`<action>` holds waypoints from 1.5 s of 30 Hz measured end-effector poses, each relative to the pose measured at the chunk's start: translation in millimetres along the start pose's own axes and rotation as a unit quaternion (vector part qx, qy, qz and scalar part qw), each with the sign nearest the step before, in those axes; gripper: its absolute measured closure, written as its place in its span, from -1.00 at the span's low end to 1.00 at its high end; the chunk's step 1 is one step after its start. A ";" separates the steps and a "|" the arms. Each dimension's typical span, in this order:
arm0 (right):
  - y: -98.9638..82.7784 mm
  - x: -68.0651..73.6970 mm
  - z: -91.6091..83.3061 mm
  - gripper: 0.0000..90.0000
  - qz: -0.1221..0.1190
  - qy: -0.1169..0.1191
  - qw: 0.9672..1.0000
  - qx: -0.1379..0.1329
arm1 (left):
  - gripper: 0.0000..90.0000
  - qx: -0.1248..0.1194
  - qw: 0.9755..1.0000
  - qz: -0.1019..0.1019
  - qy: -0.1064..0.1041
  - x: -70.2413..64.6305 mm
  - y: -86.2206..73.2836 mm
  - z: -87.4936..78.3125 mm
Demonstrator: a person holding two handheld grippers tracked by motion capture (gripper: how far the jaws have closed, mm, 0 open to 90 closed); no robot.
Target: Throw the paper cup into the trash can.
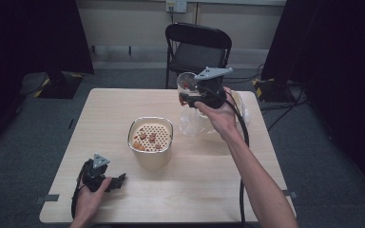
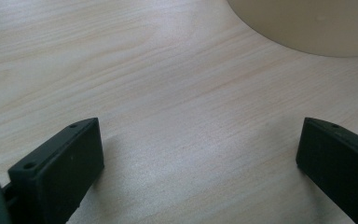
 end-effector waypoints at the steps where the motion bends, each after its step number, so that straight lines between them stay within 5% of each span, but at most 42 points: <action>1: -1.1 -5.0 -2.4 0.22 0.006 -0.001 1.000 -0.001 | -1.00 0.000 1.000 0.000 0.000 0.0 0.0 0.0; 11: -18.2 -49.6 -12.2 0.20 0.040 -0.045 0.998 0.017 | -1.00 0.000 1.000 0.000 0.000 0.0 0.0 0.0; 17: -36.2 -84.1 -4.4 0.13 0.074 -0.082 0.993 0.051 | -1.00 0.000 1.000 0.000 0.000 0.0 0.0 0.0; 21: -45.1 -97.2 5.5 -0.11 0.099 -0.100 0.988 0.057 | -1.00 0.000 1.000 0.000 0.000 0.0 0.0 0.0; 33: -57.3 -116.9 17.9 -0.53 0.148 -0.114 0.981 0.048 | -1.00 0.000 1.000 0.000 0.000 0.0 0.0 0.0; 39: -56.8 -117.2 6.5 -0.59 0.153 -0.101 0.983 0.031 | -1.00 0.000 1.000 -0.001 0.000 -0.1 0.0 0.0; 45: -59.7 -101.9 -2.4 -0.53 0.142 -0.078 0.987 0.025 | -1.00 0.000 1.000 0.000 0.000 0.0 0.0 0.0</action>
Point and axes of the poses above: each handheld gripper's, and its own axes: z roughly forward along the jaws, y roughly out of its top, x roughly to its left, the point moved 5 cm from there along z, roughly forward along the jaws, and after that the axes turned 7 degrees about x, right-handed, at the moved point
